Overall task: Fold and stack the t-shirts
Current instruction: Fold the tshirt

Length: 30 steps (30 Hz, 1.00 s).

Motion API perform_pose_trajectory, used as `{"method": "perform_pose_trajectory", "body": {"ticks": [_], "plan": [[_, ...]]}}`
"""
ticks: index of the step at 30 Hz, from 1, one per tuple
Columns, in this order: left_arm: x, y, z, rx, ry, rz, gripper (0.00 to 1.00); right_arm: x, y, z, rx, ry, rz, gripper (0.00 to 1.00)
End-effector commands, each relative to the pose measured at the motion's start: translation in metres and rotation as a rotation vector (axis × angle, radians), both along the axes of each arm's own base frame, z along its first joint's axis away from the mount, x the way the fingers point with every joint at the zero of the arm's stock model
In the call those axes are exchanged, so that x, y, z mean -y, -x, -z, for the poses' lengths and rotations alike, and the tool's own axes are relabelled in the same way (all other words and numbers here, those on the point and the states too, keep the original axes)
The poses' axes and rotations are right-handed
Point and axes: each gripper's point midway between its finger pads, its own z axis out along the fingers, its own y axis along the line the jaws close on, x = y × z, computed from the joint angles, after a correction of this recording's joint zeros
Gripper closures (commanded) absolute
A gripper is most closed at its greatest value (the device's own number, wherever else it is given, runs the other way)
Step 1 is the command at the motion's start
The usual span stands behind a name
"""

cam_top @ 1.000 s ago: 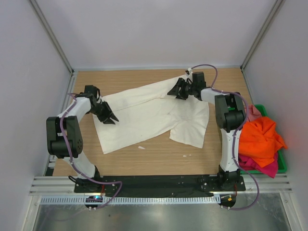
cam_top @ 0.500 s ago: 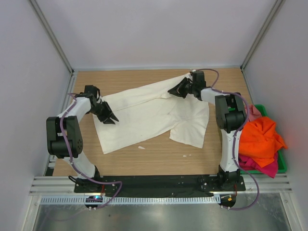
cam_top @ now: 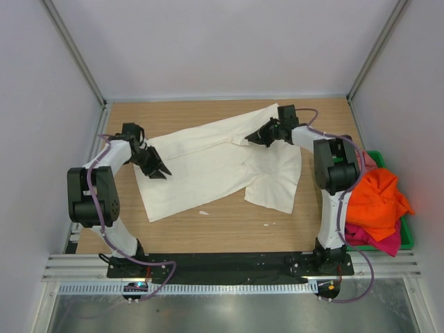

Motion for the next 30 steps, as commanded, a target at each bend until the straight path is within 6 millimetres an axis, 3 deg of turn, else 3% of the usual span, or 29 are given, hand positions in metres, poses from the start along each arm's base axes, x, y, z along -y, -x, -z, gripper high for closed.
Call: {"method": "perform_pose_trajectory", "body": {"ticks": [1, 8, 10, 13, 16, 18, 21, 22, 23, 24, 25, 26, 28, 30], "plan": [[0.003, -0.009, -0.005, 0.034, 0.023, 0.011, 0.71, 0.0, 0.002, -0.041, 0.029, -0.018, 0.031, 0.99], [0.004, -0.008, -0.004, 0.033, 0.023, 0.009, 0.71, -0.006, 0.02, -0.044, -0.041, -0.052, 0.039, 0.95], [0.003, -0.008, -0.004, 0.035, 0.022, 0.012, 0.71, -0.016, 0.033, -0.042, -0.065, -0.07, 0.013, 0.9], [0.004, -0.009, -0.005, 0.035, 0.023, 0.014, 0.71, -0.025, 0.054, -0.043, -0.075, -0.078, -0.052, 0.7], [0.003, -0.012, -0.009, 0.051, 0.018, 0.02, 0.71, -0.001, 0.055, -0.058, 0.038, 0.051, -0.1, 0.56], [0.003, -0.013, -0.011, 0.06, 0.017, 0.028, 0.71, 0.026, 0.041, -0.067, 0.108, 0.186, -0.101, 0.47], [0.014, -0.022, -0.019, 0.108, 0.041, 0.057, 0.71, 0.076, 0.009, -0.067, 0.227, 0.368, -0.1, 0.49], [0.021, -0.024, -0.024, 0.125, 0.088, 0.069, 0.71, 0.085, 0.003, -0.056, 0.242, 0.402, -0.13, 0.51], [0.041, -0.024, -0.028, 0.144, 0.125, 0.112, 0.71, 0.101, -0.009, -0.058, 0.266, 0.421, -0.114, 0.54], [0.052, -0.033, -0.032, 0.18, 0.155, 0.11, 0.71, 0.107, -0.012, -0.052, 0.263, 0.442, -0.12, 0.58], [0.063, -0.035, -0.036, 0.196, 0.193, 0.126, 0.72, 0.116, -0.014, -0.039, 0.263, 0.484, -0.148, 0.73], [0.081, -0.035, -0.04, 0.214, 0.221, 0.157, 0.73, 0.122, -0.018, -0.033, 0.264, 0.5, -0.152, 0.8], [0.107, -0.049, -0.048, 0.261, 0.307, 0.162, 0.74, 0.129, -0.019, -0.02, 0.243, 0.518, -0.172, 0.85], [0.137, -0.061, -0.05, 0.312, 0.358, 0.194, 0.73, 0.134, -0.019, -0.013, 0.244, 0.511, -0.174, 0.82]]}}
